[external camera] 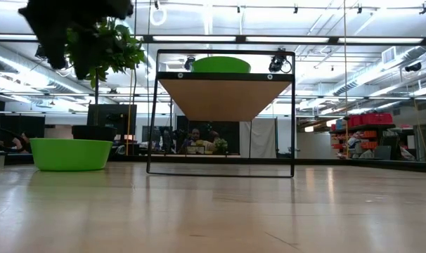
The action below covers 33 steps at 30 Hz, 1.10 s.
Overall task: Pick & Place Mini bowls
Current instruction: Stack the top green bowl on the green bowl on the shelf
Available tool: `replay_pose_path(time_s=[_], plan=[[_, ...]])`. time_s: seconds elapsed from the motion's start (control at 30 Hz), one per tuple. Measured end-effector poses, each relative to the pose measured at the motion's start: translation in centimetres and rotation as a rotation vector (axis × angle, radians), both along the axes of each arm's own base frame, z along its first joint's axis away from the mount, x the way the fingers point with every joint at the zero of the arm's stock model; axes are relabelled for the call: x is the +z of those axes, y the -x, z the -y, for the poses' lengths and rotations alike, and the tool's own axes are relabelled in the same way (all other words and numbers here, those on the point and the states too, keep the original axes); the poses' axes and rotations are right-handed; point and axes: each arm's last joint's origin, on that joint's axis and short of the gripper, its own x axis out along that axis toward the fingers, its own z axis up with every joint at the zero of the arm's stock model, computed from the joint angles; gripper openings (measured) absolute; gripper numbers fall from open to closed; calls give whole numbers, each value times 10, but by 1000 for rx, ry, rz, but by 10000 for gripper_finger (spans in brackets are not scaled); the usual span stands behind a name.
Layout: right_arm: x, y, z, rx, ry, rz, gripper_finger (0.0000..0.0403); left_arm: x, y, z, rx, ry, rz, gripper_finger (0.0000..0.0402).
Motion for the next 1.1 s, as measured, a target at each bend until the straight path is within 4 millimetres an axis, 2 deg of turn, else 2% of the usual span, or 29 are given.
replay_pose_path(time_s=[0.43, 0.77, 1.1], plan=[[0, 0, 0, 0, 0, 0, 6, -29, 26, -3, 106, 42, 62, 193], [0, 0, 0, 0, 0, 0, 6, -37, 26, -5, 161, 50, 215, 193], [0, 0, 0, 0, 0, 0, 6, -63, 31, -8, 357, 29, 197, 193]])
